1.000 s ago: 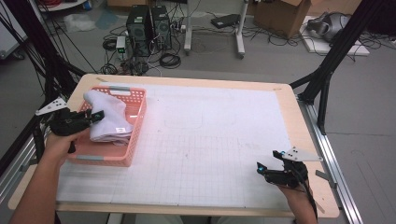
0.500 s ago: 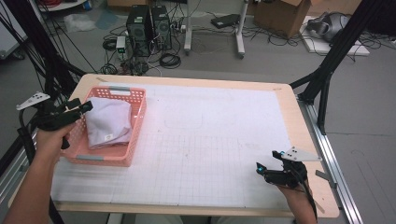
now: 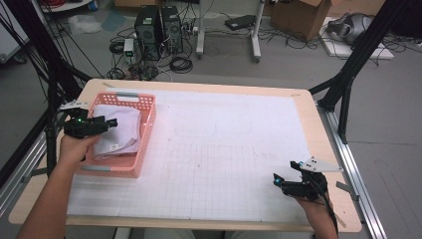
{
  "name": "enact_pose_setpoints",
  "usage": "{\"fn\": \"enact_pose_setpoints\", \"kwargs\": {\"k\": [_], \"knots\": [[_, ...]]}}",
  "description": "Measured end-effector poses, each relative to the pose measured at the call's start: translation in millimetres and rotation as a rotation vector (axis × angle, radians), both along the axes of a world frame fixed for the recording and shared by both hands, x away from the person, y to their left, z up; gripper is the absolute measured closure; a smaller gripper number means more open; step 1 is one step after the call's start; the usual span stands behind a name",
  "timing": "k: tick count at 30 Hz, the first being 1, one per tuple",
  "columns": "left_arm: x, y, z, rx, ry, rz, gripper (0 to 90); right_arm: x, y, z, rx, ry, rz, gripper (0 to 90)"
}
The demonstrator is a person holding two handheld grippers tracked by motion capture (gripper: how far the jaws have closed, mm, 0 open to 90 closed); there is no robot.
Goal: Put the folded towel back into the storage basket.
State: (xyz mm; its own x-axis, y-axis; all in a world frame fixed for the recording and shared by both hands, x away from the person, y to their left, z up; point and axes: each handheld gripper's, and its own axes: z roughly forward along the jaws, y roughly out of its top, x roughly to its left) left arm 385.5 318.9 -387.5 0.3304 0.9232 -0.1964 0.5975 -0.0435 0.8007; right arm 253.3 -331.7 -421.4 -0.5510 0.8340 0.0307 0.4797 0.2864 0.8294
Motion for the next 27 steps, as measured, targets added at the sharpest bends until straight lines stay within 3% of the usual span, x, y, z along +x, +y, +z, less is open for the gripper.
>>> {"fn": "enact_pose_setpoints", "kwargs": {"k": [2, 3, 4, 6, 7, 8, 10, 13, 16, 18, 20, 23, 24, 27], "knots": [[1.1, -0.3, -1.4, 0.011, 0.014, 0.001, 42.5, 0.0, 0.2, -0.1, -0.003, 0.002, 0.001, 18.4], [3.3, -2.8, -5.5, 0.054, 0.045, 0.004, 42.5, 0.1, 0.3, -0.1, -0.003, 0.002, 0.001, 18.4], [3.3, -2.8, -5.5, 0.054, 0.045, 0.004, 42.6, 0.1, 0.5, -0.2, -0.001, 0.002, 0.000, 18.4], [5.4, -5.5, -10.4, 0.126, 0.094, 0.008, 42.5, 0.2, 0.6, -0.2, -0.001, 0.002, -0.001, 18.5], [5.4, -5.5, -10.4, 0.126, 0.094, 0.008, 42.6, 0.5, 0.7, -0.4, -0.003, -0.001, 0.001, 18.4], [6.7, -6.6, -13.4, 0.188, 0.142, 0.008, 42.9, 0.3, 1.0, -0.6, -0.001, 0.004, 0.001, 18.5], [7.4, -4.5, -14.7, 0.229, 0.185, 0.009, 43.9, 0.6, 1.1, -0.9, -0.004, 0.005, 0.002, 18.4], [8.7, -6.8, -12.1, 0.262, 0.210, 0.005, 45.8, 0.8, 1.4, -1.1, -0.005, 0.005, 0.002, 18.4], [8.0, -9.9, -7.3, 0.283, 0.185, 0.016, 45.4, 0.3, 1.0, -0.9, -0.002, 0.008, 0.000, 18.4], [6.4, -11.1, -4.7, 0.268, 0.142, 0.023, 42.9, 0.4, 0.4, -1.0, -0.003, 0.006, -0.001, 18.4], [4.8, -10.9, -1.2, 0.200, 0.067, 0.017, 43.1, 0.6, 0.7, -1.1, -0.003, 0.008, -0.002, 18.4], [5.4, -8.6, 4.2, 0.052, -0.044, 0.010, 42.5, 0.8, 2.1, -1.3, -0.004, 0.010, 0.001, 18.4], [6.7, -8.9, 3.7, 0.025, -0.061, 0.008, 42.7, 1.1, 2.2, -1.4, -0.007, 0.008, 0.002, 18.4], [13.1, -9.9, -3.6, 0.011, -0.038, 0.010, 42.2, 1.8, 2.3, -1.9, -0.010, 0.007, 0.004, 18.4]]}}
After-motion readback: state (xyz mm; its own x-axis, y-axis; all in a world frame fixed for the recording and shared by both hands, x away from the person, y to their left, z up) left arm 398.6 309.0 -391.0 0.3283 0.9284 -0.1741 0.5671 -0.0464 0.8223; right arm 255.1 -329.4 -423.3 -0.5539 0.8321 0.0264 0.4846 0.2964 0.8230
